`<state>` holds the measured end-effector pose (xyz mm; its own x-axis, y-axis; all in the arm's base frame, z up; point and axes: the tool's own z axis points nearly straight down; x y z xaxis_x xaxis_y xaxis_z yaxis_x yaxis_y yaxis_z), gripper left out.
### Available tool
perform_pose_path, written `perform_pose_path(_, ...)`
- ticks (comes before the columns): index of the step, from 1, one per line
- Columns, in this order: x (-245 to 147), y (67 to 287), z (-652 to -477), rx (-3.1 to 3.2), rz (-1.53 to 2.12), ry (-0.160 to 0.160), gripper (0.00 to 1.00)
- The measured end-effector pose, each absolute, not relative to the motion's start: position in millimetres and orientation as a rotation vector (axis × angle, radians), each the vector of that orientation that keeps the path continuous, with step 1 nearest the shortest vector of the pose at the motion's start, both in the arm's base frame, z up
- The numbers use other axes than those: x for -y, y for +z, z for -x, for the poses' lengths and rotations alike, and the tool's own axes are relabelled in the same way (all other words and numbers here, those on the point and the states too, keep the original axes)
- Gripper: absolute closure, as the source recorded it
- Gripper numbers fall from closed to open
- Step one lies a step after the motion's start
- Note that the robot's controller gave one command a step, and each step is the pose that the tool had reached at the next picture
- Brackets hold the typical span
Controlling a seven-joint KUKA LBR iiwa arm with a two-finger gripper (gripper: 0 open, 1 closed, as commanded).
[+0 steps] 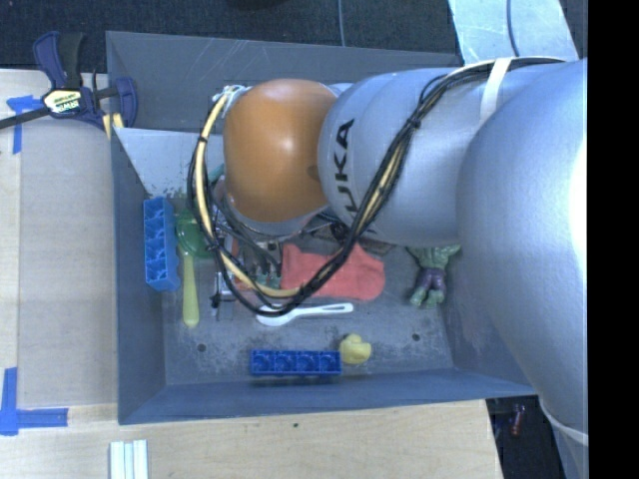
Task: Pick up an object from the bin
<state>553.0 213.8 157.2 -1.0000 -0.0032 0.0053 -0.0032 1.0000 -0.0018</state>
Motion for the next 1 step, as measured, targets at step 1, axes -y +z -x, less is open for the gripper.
perform_pose_path(1, -213.2, 162.2, -554.9, 3.144, 0.000, -0.002, 0.00)
